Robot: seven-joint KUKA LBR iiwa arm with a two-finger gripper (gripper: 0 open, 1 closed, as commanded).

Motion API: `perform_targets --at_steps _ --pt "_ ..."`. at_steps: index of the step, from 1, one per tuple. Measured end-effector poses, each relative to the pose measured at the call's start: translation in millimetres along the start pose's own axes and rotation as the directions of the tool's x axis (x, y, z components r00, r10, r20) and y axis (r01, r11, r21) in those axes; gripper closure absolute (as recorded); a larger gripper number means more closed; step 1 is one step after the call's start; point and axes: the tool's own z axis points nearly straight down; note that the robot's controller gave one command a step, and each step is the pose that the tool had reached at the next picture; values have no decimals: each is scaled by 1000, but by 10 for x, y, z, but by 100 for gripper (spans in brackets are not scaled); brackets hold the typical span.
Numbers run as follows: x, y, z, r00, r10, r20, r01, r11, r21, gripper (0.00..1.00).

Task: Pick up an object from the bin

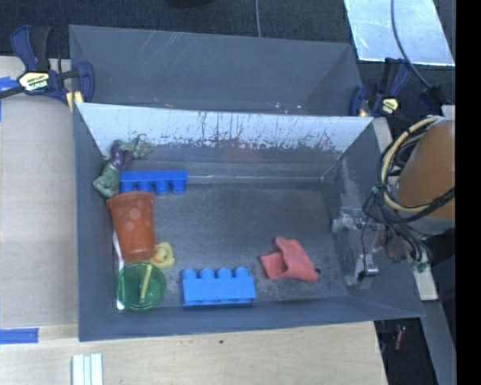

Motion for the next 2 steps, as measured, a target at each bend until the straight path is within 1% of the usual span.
perform_targets --at_steps 1,2 --pt "-25 8 -38 1000 -2 8 2 1000 2 0" --pt "-307 773 563 995 104 10 -104 995 -1 100"
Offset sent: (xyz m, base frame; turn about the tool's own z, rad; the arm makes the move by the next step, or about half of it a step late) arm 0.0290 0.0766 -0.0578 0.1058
